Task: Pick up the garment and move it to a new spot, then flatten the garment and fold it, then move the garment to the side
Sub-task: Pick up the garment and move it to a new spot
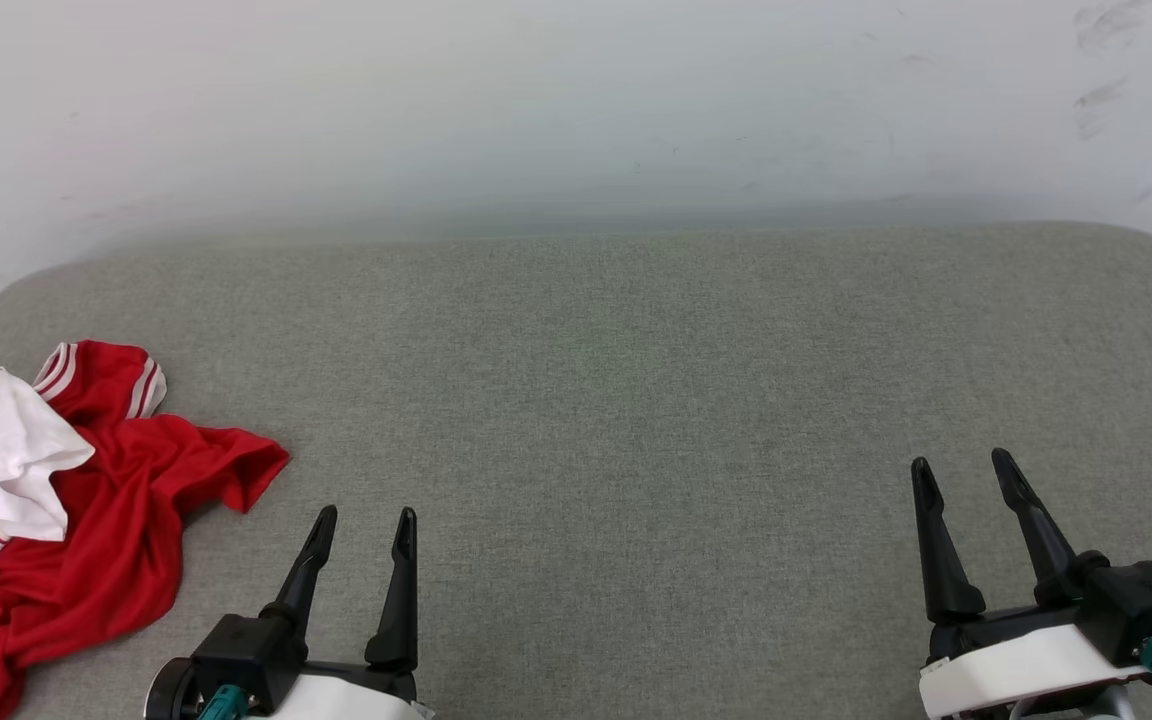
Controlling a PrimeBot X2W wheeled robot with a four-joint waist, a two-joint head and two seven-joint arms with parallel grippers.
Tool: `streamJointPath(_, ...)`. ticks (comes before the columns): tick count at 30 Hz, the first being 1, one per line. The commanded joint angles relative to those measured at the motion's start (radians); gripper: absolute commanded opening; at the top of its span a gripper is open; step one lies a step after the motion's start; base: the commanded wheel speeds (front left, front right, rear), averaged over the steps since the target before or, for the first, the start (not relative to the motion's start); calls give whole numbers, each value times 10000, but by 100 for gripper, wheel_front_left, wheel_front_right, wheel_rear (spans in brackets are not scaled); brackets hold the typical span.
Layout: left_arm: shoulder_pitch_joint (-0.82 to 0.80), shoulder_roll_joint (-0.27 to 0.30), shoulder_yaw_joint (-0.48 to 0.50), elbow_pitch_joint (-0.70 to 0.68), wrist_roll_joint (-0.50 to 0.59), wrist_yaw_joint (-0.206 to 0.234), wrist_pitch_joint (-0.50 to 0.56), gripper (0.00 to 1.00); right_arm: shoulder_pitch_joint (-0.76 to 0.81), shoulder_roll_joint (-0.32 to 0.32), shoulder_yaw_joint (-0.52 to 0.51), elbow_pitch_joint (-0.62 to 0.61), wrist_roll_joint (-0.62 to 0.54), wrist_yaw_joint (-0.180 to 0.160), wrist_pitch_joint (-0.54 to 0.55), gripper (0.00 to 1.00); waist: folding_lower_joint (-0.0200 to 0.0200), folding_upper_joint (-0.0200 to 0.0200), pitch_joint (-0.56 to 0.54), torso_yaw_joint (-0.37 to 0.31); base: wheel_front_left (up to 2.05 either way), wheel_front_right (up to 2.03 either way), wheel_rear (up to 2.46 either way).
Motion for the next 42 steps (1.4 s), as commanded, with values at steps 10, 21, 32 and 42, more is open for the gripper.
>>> streamJointPath(10, 17, -6, 58, 44, -85, 66, -30, 100, 162, 2, 210, -62, 171, -3, -23, 100, 0, 0, -70, 309, 0, 0, 0)
streamJointPath(21, 117, -8, 228, 112, 161, -14, -30, 100, 286, 2, 687, 15, 239, -3, -23, 100, 0, 0, -213, 1327, 0, 0, 0)
streamJointPath(32, 266, -7, 339, 80, 194, 25, -30, 100, 385, 4, 914, 44, 232, -5, -23, 100, 0, 0, -365, 2717, 0, 0, 0)
streamJointPath(42, 351, -7, 432, -33, 296, -15, -30, 100, 431, 4, 1023, 80, 348, -5, -23, 100, 0, 0, -345, 3883, 0, 0, 0)
